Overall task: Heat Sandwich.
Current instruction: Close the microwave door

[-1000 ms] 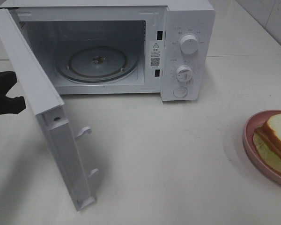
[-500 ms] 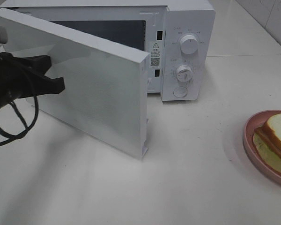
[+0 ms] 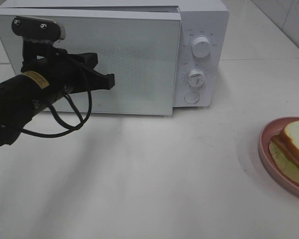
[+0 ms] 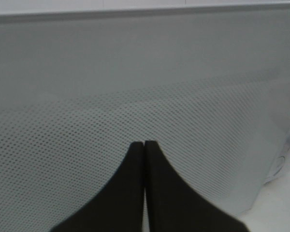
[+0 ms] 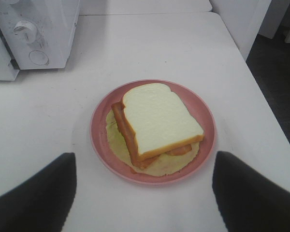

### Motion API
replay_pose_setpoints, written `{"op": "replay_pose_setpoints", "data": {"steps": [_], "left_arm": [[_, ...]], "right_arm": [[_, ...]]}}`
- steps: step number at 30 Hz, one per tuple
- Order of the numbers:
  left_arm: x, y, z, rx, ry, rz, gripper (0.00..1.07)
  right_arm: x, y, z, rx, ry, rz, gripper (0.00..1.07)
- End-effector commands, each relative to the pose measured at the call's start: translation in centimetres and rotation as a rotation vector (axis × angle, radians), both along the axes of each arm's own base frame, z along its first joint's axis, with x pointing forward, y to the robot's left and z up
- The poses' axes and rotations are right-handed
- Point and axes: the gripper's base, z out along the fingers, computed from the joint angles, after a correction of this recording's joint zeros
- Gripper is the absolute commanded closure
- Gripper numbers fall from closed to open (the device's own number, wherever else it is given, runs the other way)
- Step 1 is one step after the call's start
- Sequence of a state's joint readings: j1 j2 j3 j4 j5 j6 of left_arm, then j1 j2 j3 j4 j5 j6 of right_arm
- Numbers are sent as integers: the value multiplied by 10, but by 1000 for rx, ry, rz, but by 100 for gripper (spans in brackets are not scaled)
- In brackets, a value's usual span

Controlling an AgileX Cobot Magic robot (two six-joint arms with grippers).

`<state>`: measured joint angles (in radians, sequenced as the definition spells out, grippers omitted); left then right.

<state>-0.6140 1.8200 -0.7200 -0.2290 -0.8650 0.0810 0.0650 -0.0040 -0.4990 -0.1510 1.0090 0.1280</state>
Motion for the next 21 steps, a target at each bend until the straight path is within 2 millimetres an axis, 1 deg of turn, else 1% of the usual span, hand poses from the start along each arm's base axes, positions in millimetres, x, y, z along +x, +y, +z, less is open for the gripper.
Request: {"op": "replay_pose_setpoints", "data": {"steps": [1, 2, 3, 5, 8, 10, 13, 21], "left_arm": [[7, -13, 6, 1, -38, 22, 107], [9, -16, 6, 2, -41, 30, 107], [14, -23, 7, 9, -34, 50, 107], [16, -26, 6, 15, -27, 52, 107], [25, -39, 10, 14, -20, 59, 107], [27, -41, 11, 5, -18, 64, 107], [37, -49, 13, -11, -5, 65, 107], [51, -61, 17, -23, -18, 62, 107]], "right_arm": [[-4, 0, 0, -8, -37, 0, 32], [-4, 0, 0, -8, -37, 0, 32], [-4, 0, 0, -8, -37, 0, 32], [-4, 0, 0, -8, -37, 0, 32], [-4, 0, 0, -8, -37, 0, 32], [-4, 0, 0, -8, -37, 0, 32], [-4, 0, 0, -8, -37, 0, 32], [-4, 0, 0, -8, -37, 0, 32]]}}
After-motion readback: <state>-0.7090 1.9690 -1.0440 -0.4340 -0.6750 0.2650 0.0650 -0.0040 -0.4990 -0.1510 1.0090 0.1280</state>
